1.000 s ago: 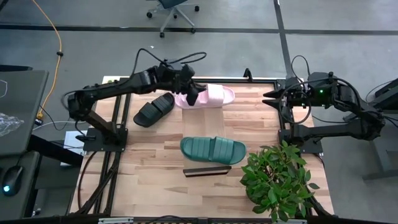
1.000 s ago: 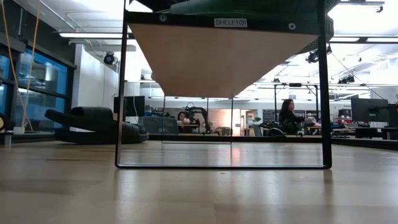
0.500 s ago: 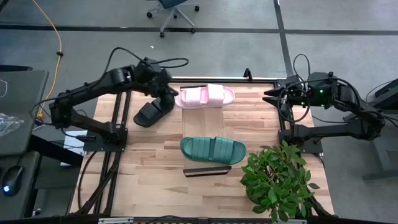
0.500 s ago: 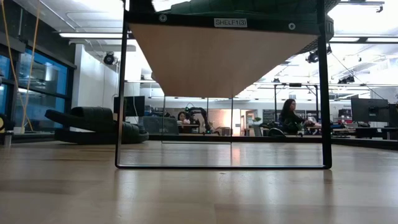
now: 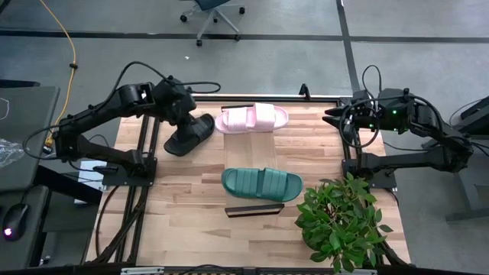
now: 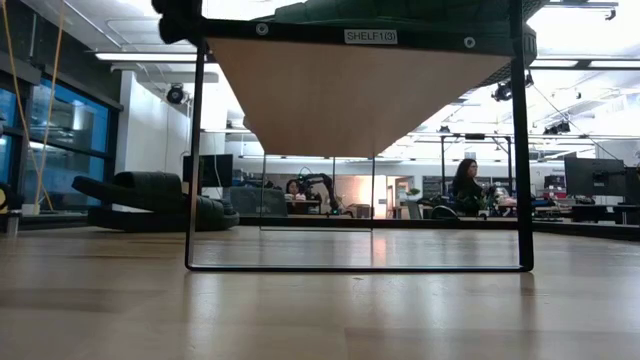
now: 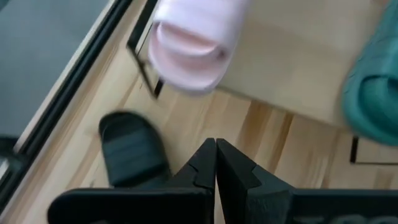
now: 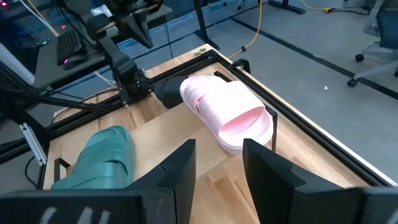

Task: Pick and place slippers onto the shelf
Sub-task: Put the black pair of slippers on the shelf

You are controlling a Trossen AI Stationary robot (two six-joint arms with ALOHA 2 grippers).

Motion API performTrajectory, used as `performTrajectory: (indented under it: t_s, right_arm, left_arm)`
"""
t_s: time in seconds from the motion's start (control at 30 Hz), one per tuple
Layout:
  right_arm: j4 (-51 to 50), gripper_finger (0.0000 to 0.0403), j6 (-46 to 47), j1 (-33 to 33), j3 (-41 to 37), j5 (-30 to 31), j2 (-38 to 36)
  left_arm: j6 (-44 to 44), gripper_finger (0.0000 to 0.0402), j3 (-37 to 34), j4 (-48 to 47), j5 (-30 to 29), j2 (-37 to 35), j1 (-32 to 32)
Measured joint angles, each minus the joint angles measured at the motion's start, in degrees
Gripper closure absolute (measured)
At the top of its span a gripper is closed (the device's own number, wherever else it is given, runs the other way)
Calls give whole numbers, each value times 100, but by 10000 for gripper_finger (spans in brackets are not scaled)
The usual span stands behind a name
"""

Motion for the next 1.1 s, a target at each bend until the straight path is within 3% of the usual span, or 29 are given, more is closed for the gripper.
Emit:
performTrajectory:
  t_s: [0.27, 0.5, 0.73, 1.1]
  right_arm:
    - [0, 279, 152, -2, 0, 155, 40]
    - [0, 279, 71, -2, 0, 143, 196]
    - [0, 279, -198, -2, 0, -108, 361]
    - [0, 279, -581, -2, -2, -358, 334]
  left_arm:
    - [-62, 401, 0, -1139, -3, -8, 548]
    - [-617, 401, 0, -1628, -416, -106, 521]
    - [-1639, 401, -245, -1662, -764, -468, -104]
    - [-4162, 401, -660, -1305, -1964, -774, -2062]
